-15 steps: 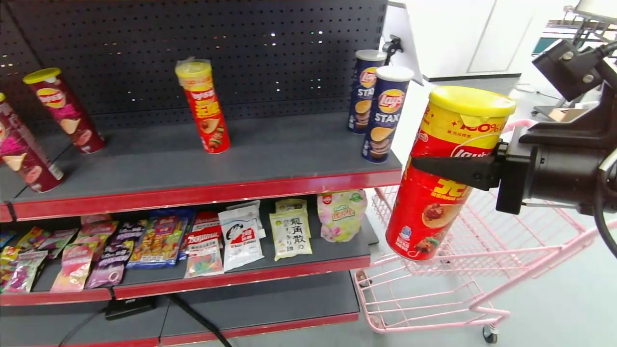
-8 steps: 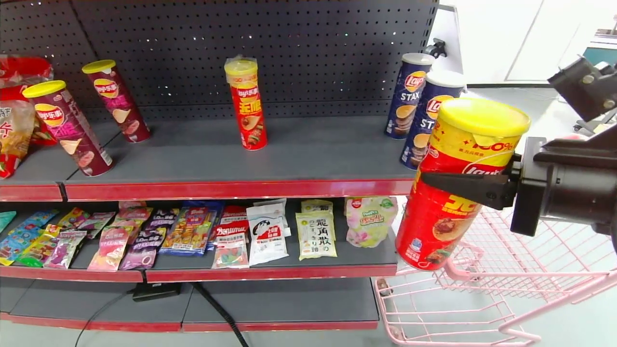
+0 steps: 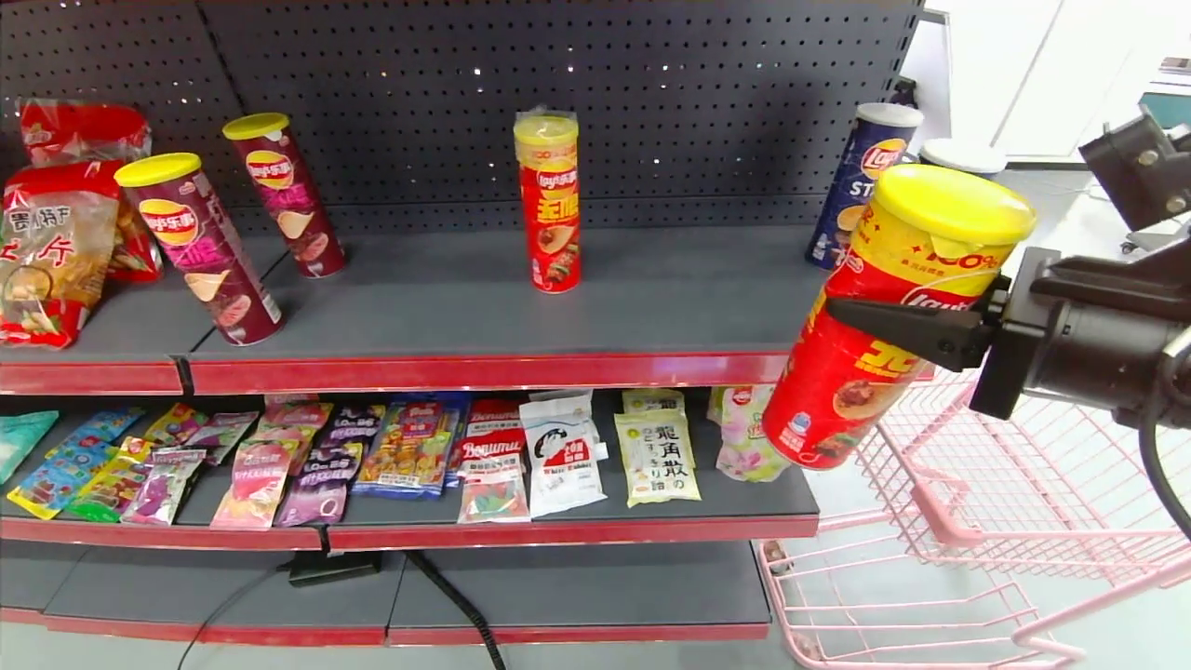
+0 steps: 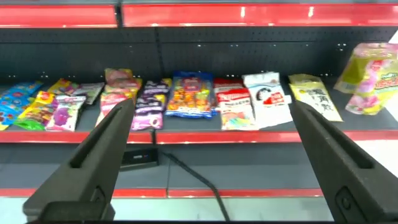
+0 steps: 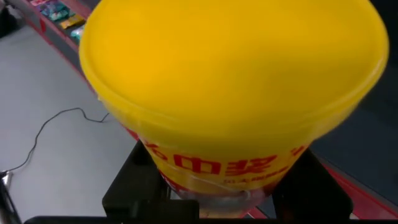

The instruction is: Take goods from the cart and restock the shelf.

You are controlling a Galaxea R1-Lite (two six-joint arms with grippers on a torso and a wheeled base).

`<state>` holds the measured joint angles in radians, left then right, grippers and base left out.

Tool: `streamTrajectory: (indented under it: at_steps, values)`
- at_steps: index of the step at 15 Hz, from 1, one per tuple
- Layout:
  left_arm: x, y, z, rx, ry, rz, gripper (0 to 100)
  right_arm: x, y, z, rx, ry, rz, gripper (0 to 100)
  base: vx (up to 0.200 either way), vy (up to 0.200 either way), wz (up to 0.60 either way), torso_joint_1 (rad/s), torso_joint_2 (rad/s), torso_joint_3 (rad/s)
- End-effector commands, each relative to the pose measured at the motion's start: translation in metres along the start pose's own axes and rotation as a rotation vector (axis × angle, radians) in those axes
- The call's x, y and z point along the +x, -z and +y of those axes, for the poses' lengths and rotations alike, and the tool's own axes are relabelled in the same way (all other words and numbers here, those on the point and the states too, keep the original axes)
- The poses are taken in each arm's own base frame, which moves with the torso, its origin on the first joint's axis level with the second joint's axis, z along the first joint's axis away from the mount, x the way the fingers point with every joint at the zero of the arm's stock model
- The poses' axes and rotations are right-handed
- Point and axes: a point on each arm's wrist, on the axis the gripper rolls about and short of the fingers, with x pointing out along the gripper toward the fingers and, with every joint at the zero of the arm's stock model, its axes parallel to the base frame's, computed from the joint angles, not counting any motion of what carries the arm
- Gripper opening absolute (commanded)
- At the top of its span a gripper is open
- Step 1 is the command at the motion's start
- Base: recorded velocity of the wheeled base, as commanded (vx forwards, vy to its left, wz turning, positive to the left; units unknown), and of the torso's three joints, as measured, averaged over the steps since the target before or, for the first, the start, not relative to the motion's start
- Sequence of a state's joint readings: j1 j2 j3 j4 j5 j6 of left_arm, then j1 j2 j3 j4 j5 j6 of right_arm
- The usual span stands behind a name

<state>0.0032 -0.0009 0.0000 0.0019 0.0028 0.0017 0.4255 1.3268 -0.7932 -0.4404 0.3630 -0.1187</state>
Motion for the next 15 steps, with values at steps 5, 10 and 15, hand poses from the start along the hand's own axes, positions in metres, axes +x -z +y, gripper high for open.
streamTrajectory:
  at_steps: [5, 10, 15]
  values:
    - [0.0, 0.0, 0.0, 0.0, -0.002, 0.0, 100, -0.003, -0.002, 0.002, -0.004, -0.028, -0.012, 0, 0.0, 0.16, 0.0, 0.001, 0.0, 0.004]
    - [0.0, 0.0, 0.0, 0.0, 0.0, 0.0, 100, -0.008, -0.006, 0.003, -0.012, -0.022, -0.031, 0, 0.04, 0.0, 0.0, 0.0, 0.0, 0.001]
    - [0.0, 0.0, 0.0, 0.0, -0.002, 0.0, 100, -0.006, -0.016, 0.0, -0.022, -0.007, -0.061, 0, 0.2, 0.0, 0.0, -0.002, 0.0, 0.002]
